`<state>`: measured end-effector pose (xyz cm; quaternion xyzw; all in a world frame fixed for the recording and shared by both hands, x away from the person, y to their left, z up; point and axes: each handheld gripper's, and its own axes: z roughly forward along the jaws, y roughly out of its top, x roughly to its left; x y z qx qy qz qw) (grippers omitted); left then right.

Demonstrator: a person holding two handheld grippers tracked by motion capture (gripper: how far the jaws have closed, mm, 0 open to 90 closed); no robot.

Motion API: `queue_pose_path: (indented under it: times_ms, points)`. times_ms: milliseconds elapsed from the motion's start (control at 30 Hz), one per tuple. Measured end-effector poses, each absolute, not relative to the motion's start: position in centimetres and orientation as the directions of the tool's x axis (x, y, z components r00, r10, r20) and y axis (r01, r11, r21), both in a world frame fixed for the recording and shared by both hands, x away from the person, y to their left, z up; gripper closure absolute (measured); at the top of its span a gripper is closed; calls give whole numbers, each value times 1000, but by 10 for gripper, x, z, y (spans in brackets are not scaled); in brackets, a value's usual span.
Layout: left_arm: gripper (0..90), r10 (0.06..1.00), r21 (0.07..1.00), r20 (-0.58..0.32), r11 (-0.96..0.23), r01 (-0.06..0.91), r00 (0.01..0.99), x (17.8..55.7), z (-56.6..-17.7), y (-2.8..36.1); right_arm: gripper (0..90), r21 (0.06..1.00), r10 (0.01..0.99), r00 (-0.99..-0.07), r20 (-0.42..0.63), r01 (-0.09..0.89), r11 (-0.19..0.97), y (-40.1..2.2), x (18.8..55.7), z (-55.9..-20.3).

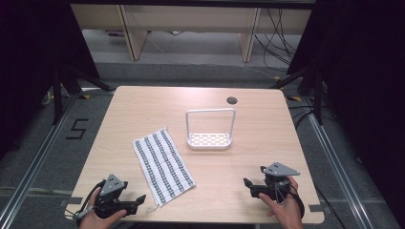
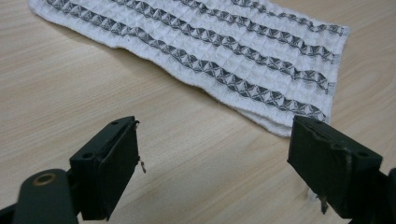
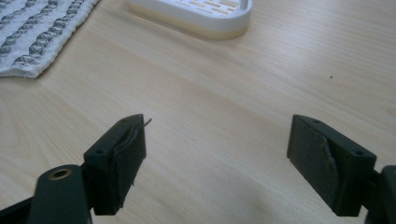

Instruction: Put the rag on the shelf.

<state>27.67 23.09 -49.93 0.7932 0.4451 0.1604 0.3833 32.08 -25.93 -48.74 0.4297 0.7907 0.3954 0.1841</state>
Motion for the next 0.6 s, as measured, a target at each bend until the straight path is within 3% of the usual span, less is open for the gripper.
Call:
queue_pose_path:
  times_ms: [600]
  points:
    - [153,822,740,-85,-327,589,563,277,-499,229,214,780,812,-582,45,528,336,-256,319,-486]
